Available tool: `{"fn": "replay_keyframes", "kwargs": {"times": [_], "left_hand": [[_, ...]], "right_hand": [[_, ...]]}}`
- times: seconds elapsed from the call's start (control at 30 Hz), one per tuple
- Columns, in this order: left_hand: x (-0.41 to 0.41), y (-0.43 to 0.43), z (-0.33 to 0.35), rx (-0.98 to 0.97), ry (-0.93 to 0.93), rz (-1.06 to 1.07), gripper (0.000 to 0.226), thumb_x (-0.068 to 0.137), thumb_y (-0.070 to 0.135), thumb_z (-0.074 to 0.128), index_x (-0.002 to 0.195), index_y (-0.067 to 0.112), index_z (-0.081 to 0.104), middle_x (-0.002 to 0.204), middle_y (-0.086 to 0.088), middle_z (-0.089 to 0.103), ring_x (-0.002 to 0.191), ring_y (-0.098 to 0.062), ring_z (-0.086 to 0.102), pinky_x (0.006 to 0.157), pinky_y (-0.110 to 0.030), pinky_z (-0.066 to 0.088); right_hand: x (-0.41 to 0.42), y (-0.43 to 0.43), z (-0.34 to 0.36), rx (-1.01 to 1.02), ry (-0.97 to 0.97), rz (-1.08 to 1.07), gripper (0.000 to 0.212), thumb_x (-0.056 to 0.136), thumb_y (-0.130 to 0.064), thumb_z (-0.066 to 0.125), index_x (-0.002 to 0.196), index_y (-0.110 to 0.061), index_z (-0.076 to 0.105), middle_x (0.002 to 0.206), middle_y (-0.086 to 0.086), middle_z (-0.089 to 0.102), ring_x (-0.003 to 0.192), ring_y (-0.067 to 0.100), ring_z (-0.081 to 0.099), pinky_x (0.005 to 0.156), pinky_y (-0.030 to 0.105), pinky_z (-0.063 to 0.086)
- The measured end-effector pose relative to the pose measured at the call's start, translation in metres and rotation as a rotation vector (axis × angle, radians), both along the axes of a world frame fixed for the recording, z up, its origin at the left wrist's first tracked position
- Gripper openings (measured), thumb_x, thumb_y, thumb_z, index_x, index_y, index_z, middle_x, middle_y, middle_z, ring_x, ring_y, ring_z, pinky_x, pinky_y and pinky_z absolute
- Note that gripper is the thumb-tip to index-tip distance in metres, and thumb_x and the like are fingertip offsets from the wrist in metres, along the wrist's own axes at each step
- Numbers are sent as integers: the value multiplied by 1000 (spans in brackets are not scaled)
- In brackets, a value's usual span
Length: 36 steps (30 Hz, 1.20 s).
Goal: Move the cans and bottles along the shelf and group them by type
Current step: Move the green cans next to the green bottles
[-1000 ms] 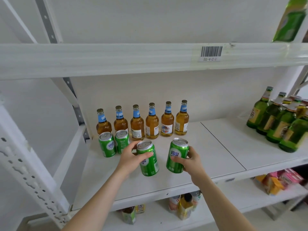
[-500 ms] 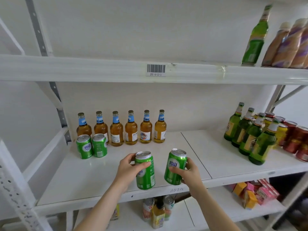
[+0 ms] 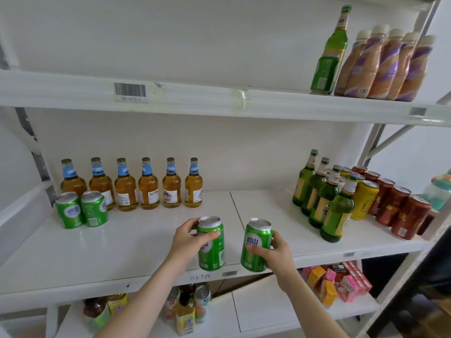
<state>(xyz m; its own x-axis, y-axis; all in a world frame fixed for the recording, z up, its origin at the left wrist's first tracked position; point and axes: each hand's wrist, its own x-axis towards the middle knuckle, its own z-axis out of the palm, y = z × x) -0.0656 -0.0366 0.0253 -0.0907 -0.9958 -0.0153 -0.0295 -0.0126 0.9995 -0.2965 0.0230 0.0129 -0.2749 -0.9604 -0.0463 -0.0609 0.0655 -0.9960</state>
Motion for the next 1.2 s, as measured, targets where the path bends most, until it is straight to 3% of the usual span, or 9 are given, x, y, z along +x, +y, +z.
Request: {"fn": "replay_keyframes", "kwargs": {"times": [0.13,0.27,0.43,0.6,0.7,0.87,1.07,1.2], "left_hand": [[-38,-29,3,-8,2,-7,49,67,29,89,108,33,62,112,12,63,102,-13,62,76,-33,55],[-79,-65,4,-28,-9,-27,48,66,29,89,105,33,62,110,12,64,99,-12,63,71,-30,55],[-123,-105,3,-56,-43,-40,51,64,28,91,108,29,65,112,7,66,100,-17,66,79,-36,58],[-167,-134,1,-74,-46,-7,46,63,23,91,102,31,67,106,8,68,92,-12,68,67,-25,53],[-192,-146,-3,-85,-57,20,47,63,21,92,101,33,67,105,9,68,89,-9,68,66,-22,52],[-224,-165,-14,-85,-79,54,53,61,24,93,107,30,67,109,5,69,95,-15,68,77,-33,57],[-244,-191,-23,-91,-86,91,58,59,22,94,109,28,66,111,5,69,98,-16,68,82,-38,58],[-251,-208,-29,-75,-67,86,58,60,15,93,109,24,66,111,1,69,99,-18,69,84,-38,57]], "right_hand": [[-39,-20,-4,2,-5,-37,49,67,-16,88,104,-32,60,105,2,67,97,20,66,71,33,56],[-79,-50,-11,18,-22,-60,53,66,-17,88,107,-33,59,108,3,68,99,23,66,83,45,58],[-122,-87,-19,23,-64,-94,57,67,-12,88,113,-28,57,110,6,66,102,28,65,88,52,56],[-162,-120,-24,22,-69,-104,60,66,-10,88,118,-20,60,108,7,69,98,25,67,85,46,57],[-186,-139,-25,15,-59,-88,62,65,-11,88,119,-22,59,105,2,71,97,20,67,80,36,56],[-217,-170,-25,19,-27,-37,63,66,-14,88,121,-24,58,109,-1,69,98,15,65,71,26,51],[-229,-213,-35,25,-27,-11,78,66,-16,89,133,-23,50,120,1,64,106,18,61,81,30,52],[-227,-240,-43,5,-51,-11,83,64,-14,90,135,-26,48,119,-1,63,102,15,61,72,23,48]]}}
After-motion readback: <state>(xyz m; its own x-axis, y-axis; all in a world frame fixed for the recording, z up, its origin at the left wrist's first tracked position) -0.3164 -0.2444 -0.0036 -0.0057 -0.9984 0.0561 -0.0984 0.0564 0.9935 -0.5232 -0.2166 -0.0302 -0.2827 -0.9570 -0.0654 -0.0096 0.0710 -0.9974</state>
